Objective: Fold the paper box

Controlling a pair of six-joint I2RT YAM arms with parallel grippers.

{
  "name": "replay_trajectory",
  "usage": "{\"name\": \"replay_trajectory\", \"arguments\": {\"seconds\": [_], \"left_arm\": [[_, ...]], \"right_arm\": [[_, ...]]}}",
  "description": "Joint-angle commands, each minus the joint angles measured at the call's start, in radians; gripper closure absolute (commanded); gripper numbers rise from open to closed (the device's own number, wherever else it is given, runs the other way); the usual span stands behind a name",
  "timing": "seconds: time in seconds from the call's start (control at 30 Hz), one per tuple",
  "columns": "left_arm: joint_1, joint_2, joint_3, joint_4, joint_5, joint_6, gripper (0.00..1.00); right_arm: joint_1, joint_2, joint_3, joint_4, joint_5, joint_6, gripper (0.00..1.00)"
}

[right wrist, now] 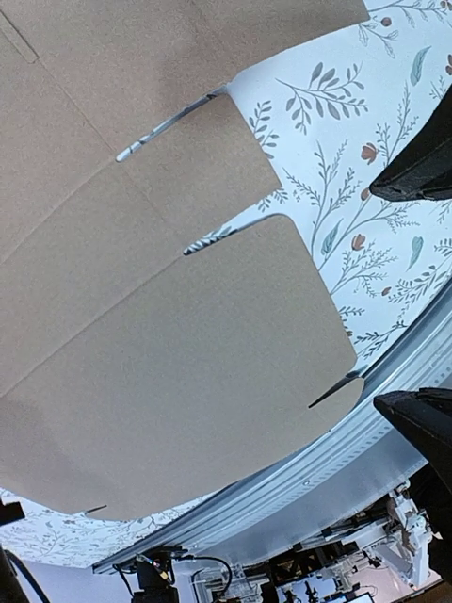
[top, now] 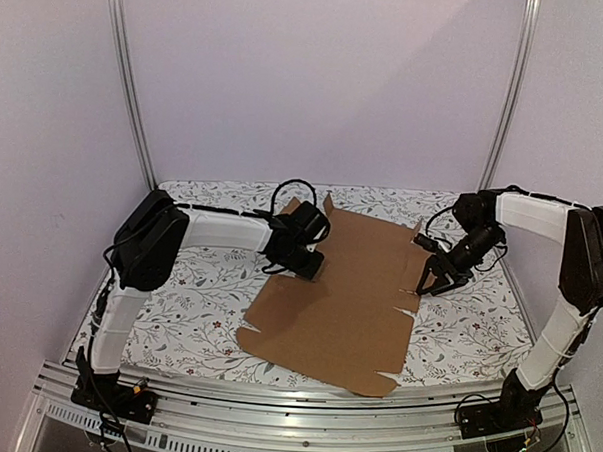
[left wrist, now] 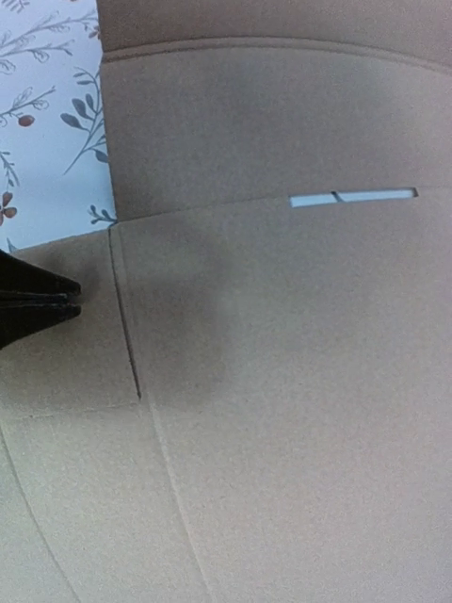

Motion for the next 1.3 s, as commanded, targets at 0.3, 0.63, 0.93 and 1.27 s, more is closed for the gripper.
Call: {"name": "replay_trajectory", "arguments": {"seconds": [0.3,0.63,0.93,1.27], "left_arm": [[-0.026,0.136,-0.078,-0.32,0.109,-0.223,1.0],[-0.037,0.136,-0.064,-0.319,0.088,-0.233,1.0],[-0.039,-0.114,-0.103,-0.231,0.043,-0.175,1.0],[-0.043,-0.173,-0.054,-0.234,0.075,-0.154,1.0]], "right_arm": [[0.0,0.15,0.001,0.185,0.149,0.174,0.3],[0.051,0.181,-0.034,0.201,0.146,0.227,0.25],[0.06,0.232,-0.03,0.194,0.122,0.228,0.25],[0.06,0.238,-0.032,0.191,0.11,0.209,0.25]]}}
